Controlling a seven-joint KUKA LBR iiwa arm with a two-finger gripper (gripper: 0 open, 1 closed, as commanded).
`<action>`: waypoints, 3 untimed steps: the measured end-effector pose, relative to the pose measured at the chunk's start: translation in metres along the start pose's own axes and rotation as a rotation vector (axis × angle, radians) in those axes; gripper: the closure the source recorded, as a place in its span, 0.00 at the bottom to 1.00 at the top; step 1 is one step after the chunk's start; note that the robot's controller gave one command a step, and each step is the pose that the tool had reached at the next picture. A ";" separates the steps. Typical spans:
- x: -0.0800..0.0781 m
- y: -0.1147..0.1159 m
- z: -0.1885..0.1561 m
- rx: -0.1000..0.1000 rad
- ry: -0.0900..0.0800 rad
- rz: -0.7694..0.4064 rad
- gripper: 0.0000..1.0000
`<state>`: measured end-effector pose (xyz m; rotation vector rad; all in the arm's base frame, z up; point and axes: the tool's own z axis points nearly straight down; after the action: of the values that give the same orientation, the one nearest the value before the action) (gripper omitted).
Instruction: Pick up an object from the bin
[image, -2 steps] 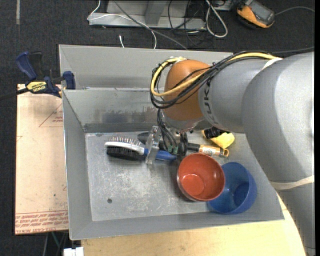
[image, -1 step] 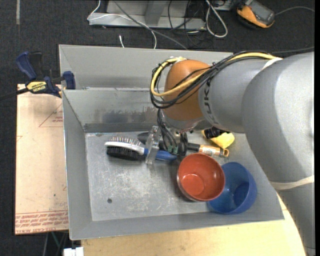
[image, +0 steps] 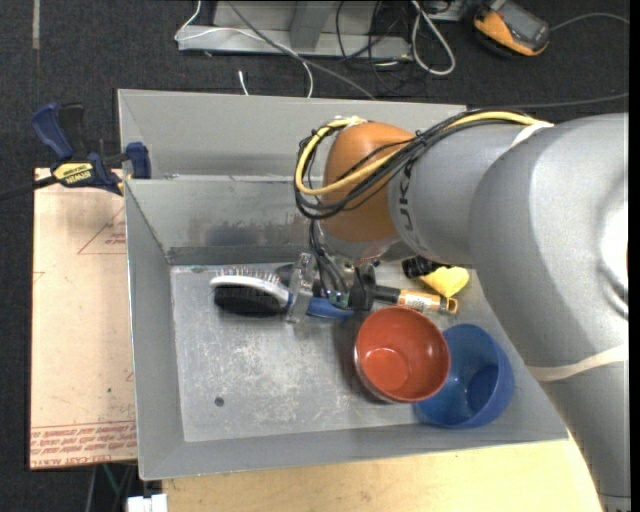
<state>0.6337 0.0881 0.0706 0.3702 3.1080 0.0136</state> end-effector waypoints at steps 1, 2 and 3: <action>-0.001 -0.002 0.000 -0.001 0.000 0.003 1.00; -0.001 -0.002 0.000 -0.001 0.000 0.003 1.00; 0.005 0.003 0.000 -0.003 -0.003 -0.006 1.00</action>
Offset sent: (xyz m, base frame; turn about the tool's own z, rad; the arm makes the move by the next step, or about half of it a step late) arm 0.0000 0.0000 0.0000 0.0000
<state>0.6299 0.0921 0.0709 0.3600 3.1054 0.0169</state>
